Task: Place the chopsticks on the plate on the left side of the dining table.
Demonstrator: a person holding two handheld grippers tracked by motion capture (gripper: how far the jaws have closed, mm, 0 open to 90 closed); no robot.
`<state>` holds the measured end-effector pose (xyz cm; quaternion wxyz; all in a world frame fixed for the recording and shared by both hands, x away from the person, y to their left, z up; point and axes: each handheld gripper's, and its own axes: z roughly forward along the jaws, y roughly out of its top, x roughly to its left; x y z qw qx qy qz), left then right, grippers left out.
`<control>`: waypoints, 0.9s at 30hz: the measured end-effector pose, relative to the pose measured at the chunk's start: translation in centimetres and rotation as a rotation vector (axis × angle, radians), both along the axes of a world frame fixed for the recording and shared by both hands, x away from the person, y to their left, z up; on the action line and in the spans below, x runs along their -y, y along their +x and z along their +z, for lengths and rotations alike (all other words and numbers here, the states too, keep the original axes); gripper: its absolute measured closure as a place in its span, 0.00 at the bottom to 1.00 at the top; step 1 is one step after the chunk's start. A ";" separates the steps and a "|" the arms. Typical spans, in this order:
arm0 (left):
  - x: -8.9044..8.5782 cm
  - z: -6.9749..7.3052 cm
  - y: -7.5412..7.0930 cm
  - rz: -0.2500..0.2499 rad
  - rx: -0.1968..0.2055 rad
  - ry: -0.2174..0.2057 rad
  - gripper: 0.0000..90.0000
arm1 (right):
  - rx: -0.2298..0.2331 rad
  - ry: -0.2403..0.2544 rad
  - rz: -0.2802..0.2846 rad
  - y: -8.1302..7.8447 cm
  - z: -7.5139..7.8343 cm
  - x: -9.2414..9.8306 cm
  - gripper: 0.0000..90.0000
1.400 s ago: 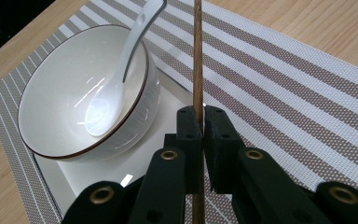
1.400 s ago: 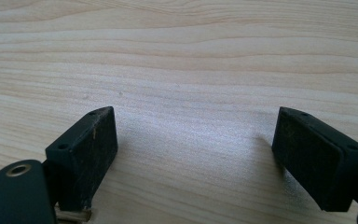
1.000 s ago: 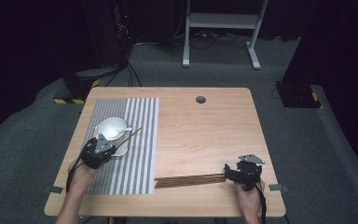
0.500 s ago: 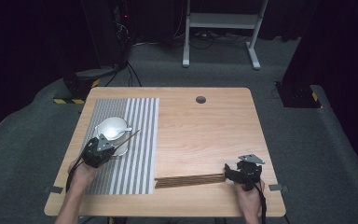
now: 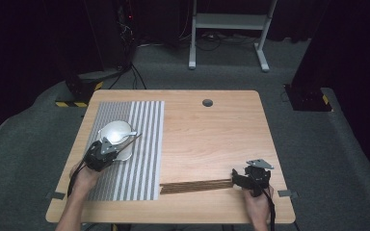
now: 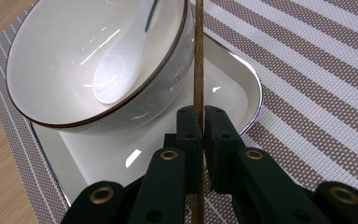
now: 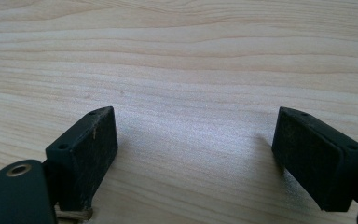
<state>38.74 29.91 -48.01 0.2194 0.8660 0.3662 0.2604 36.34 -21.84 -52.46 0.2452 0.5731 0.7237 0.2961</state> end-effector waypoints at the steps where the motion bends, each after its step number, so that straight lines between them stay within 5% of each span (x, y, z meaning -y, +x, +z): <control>1: 0.1 -0.1 0.1 0.000 -0.001 0.005 0.94 | 0.000 0.000 0.000 0.0 0.0 0.0 0.15; 27: -0.1 -0.6 0.8 0.001 -0.023 0.011 0.94 | 0.000 0.000 0.000 0.0 0.0 0.0 0.15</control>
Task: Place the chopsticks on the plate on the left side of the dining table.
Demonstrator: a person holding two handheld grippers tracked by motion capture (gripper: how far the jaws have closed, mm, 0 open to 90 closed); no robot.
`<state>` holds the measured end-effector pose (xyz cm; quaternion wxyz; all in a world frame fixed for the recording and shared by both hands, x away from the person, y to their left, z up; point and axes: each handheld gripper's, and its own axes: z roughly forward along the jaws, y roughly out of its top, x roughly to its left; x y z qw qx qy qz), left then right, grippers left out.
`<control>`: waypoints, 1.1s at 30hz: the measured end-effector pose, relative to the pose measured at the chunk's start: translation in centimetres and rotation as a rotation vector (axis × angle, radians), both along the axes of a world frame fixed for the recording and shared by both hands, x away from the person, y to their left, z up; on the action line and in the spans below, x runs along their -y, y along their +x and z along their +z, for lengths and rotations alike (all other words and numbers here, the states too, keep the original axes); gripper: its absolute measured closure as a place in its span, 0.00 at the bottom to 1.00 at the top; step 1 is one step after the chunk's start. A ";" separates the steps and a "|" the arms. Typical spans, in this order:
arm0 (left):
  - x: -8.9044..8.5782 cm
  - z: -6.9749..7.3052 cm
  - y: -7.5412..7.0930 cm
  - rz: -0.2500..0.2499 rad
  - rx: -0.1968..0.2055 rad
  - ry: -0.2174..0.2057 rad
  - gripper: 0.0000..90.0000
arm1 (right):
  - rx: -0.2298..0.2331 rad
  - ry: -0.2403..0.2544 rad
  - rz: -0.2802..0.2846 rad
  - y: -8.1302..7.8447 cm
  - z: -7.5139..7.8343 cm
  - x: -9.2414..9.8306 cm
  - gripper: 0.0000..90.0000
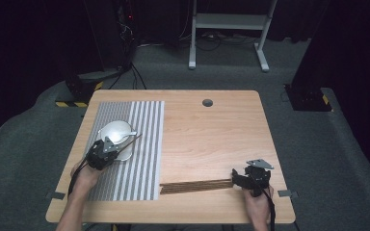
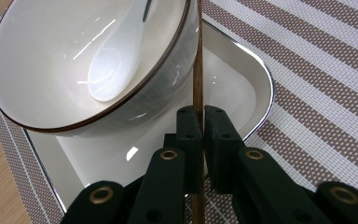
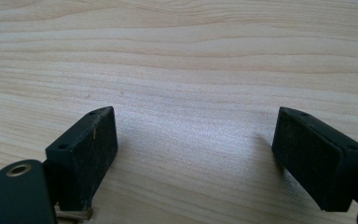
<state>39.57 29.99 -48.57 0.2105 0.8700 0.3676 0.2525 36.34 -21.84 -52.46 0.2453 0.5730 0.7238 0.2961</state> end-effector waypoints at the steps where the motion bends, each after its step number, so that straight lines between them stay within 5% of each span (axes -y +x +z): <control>1: 0.0 0.0 0.0 0.001 0.000 -0.002 0.94 | 0.000 0.000 0.000 0.0 0.0 0.0 0.15; 24: -0.6 -0.3 0.1 0.042 0.006 -0.030 0.91 | 0.000 0.000 0.000 0.0 0.0 0.0 0.15; 33: -1.0 -0.2 -0.5 0.063 0.018 -0.092 0.83 | 0.000 0.000 0.000 0.0 0.0 0.0 0.15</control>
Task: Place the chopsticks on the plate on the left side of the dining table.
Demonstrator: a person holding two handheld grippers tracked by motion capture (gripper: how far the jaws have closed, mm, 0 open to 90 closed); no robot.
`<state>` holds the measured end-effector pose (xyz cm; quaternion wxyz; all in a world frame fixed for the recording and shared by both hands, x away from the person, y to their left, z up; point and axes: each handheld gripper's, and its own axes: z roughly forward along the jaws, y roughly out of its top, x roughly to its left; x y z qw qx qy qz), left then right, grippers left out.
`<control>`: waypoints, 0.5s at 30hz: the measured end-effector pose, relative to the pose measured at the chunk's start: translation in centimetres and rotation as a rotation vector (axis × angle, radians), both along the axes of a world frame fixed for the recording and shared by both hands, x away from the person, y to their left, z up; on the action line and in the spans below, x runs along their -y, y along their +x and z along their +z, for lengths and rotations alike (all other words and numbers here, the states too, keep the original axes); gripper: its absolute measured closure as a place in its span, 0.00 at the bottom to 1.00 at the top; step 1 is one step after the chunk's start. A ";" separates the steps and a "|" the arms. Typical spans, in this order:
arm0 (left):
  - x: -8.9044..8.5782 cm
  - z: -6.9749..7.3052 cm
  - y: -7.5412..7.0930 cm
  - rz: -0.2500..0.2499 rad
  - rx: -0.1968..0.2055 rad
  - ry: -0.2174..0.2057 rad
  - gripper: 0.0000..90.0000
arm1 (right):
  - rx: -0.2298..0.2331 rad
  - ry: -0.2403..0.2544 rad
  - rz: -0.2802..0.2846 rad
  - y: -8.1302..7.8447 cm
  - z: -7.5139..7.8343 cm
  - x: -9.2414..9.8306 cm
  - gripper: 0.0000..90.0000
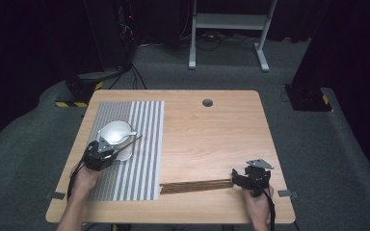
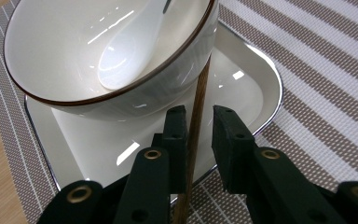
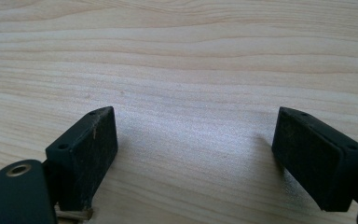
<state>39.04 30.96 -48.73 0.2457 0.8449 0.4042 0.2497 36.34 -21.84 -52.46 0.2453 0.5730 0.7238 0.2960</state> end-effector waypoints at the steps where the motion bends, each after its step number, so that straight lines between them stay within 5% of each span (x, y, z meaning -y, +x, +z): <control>1: 0.0 0.1 -0.1 -0.001 0.004 -0.004 0.82 | 0.000 0.000 0.000 0.0 0.0 0.0 0.15; 15: 0.7 0.3 -1.1 -0.003 0.012 -0.103 0.66 | 0.000 0.000 0.000 0.0 0.0 0.0 0.15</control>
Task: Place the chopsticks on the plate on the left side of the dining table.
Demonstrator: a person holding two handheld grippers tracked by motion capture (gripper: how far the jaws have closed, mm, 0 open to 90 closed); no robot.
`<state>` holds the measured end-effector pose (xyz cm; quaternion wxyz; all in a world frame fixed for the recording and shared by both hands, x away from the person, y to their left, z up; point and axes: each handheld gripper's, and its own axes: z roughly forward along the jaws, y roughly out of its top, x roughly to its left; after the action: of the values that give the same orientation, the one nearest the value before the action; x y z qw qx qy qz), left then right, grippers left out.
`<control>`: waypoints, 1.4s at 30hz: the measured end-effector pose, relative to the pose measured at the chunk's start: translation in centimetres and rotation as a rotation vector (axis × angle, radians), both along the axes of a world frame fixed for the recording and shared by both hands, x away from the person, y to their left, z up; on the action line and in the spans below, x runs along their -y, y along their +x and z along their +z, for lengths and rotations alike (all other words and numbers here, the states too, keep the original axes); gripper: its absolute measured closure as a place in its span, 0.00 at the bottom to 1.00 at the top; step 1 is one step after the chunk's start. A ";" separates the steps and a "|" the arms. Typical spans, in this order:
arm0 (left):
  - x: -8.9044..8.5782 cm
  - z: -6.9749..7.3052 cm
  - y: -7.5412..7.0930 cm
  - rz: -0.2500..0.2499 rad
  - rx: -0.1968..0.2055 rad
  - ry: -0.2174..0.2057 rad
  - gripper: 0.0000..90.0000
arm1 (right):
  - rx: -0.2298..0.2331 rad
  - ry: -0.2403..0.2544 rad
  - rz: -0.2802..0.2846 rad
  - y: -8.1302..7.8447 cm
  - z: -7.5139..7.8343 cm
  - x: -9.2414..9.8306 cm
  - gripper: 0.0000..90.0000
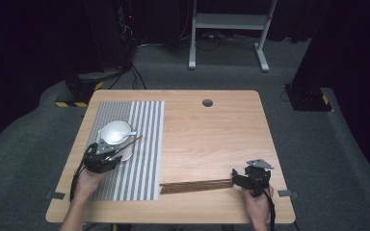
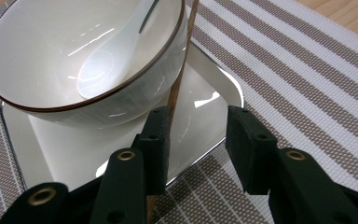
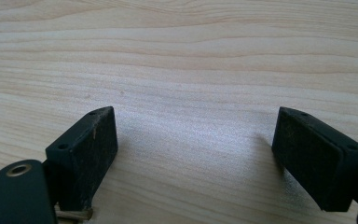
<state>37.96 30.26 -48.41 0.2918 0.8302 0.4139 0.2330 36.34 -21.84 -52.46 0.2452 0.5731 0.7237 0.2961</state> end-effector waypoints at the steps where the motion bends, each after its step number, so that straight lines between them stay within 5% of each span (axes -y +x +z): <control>1: 0.0 0.0 -0.1 0.000 0.002 -0.006 0.66 | 0.000 0.000 0.000 0.0 0.0 0.0 0.15; 24: 4.1 0.4 -0.8 -0.092 -0.003 -0.112 0.61 | 0.000 0.000 0.000 0.0 0.0 0.0 0.15; 42: 8.1 0.1 -1.9 -0.190 -0.014 -0.147 0.60 | 0.000 0.000 0.000 0.0 0.0 0.0 0.15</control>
<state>36.10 22.12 -48.31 0.3696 0.8438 0.3511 0.1676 36.34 -21.84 -52.46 0.2452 0.5730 0.7238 0.2961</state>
